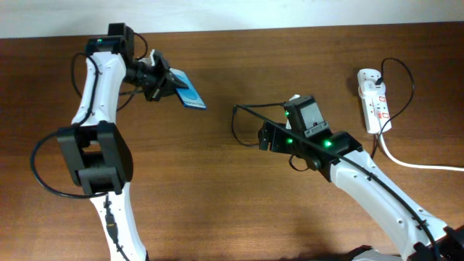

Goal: Plug charger to phone and switch on socket
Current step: 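Move the right gripper to the black cable end and grasp it, then lift the cable plug with the right gripper toward the phone's bottom port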

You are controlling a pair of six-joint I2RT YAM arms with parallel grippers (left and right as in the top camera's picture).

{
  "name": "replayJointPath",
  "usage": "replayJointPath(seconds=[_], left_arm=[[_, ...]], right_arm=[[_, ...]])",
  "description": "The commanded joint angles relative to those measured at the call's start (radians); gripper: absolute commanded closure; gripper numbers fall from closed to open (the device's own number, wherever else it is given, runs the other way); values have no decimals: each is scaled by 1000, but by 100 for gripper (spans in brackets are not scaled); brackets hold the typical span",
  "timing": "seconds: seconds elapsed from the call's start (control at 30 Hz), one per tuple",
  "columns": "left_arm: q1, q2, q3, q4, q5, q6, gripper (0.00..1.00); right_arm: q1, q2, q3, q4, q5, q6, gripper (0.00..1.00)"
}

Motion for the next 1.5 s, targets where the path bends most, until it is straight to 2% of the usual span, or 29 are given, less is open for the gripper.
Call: replayJointPath(seconds=[0.0, 0.03, 0.1, 0.13, 0.2, 0.23, 0.33, 0.5, 0.7, 0.77, 1.03, 1.47], left_arm=[[79, -18, 8, 5, -9, 31, 100], [104, -18, 8, 5, -2, 51, 100], [151, -18, 8, 13, 144, 175, 100], [170, -18, 8, 13, 215, 207, 100], [192, -18, 8, 12, 282, 214, 100], [202, -18, 8, 12, 312, 214, 100], [200, -18, 8, 9, 312, 214, 100], [199, -18, 8, 0, 275, 214, 100], [198, -18, 8, -6, 274, 215, 100], [199, -18, 8, -13, 267, 222, 100], [199, -17, 8, -25, 259, 226, 100], [199, -17, 8, -26, 259, 226, 100]], right_arm=[[6, 75, 145, -61, -41, -49, 15], [6, 121, 219, -115, -44, -68, 17], [6, 231, 373, -203, -50, -94, 22], [6, 273, 426, -222, -68, -94, 27], [6, 357, 512, -217, -131, -93, 43], [6, 398, 541, -196, -167, -92, 46], [6, 497, 551, -84, -286, -31, 50], [6, 601, 551, 16, -332, 38, 66], [6, 703, 551, 55, -335, 61, 69], [6, 723, 551, 64, -328, 61, 73], [6, 796, 551, 81, -328, 61, 75], [6, 802, 551, 156, -258, 61, 75]])
